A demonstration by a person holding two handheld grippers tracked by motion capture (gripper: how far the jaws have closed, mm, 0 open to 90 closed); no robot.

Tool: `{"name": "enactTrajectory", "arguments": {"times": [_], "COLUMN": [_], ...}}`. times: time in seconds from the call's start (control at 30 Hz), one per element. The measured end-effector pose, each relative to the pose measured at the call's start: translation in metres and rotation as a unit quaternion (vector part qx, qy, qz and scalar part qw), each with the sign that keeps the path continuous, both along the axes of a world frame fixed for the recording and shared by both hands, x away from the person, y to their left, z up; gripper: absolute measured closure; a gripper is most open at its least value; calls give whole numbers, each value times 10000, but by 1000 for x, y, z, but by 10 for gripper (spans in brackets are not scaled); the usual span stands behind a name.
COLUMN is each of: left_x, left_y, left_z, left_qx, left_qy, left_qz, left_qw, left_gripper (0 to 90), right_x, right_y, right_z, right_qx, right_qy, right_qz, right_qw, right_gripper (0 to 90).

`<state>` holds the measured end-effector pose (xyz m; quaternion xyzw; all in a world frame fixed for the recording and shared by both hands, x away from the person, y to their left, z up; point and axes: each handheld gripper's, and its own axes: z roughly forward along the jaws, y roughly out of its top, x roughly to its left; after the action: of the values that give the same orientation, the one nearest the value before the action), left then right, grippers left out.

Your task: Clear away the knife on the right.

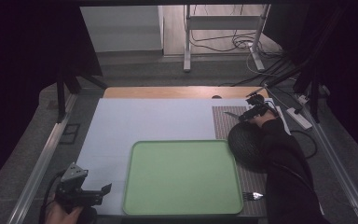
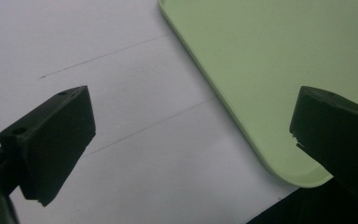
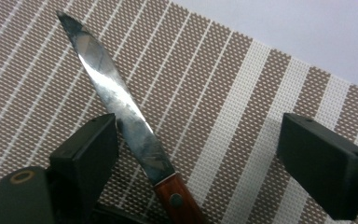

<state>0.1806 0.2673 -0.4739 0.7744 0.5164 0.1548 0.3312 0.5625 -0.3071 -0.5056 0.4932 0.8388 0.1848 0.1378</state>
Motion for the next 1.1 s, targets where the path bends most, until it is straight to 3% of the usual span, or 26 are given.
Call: {"name": "enactTrajectory", "arguments": {"times": [0.3,0.63,0.67,0.73,0.77,0.9,1.03,1.1], "left_x": [0,0,0,0,0,0,0,0], "left_y": [0,-1,0,-1,-1,-1,-1,-1], "left_z": [0,0,0,0,0,0,0,0], "left_qx": [10,30,30,28,30,39,39,33], "left_qy": [1,11,9,4,5,2,7,2], "left_qz": [2,2,2,3,0,3,2,3], "left_qw": [10000,10000,10000,10000,10000,10000,10000,10000], "left_gripper": [8,9,9,9,9,10,10,10], "right_x": [-4,-11,-12,-13,-14,-15,-15,-16], "right_y": [-16,-34,-37,-38,-40,-45,-44,-46], "right_z": [4,8,9,10,11,11,12,12], "right_qx": [70,53,70,61,40,197,111,-57], "right_qy": [-82,-51,-31,-14,41,95,107,21], "right_qz": [5,-9,29,41,7,-80,-26,-49], "right_qw": [9999,10000,10000,10000,10000,9997,9999,10000], "right_gripper": [280,509,589,635,767,773,776,777]}}
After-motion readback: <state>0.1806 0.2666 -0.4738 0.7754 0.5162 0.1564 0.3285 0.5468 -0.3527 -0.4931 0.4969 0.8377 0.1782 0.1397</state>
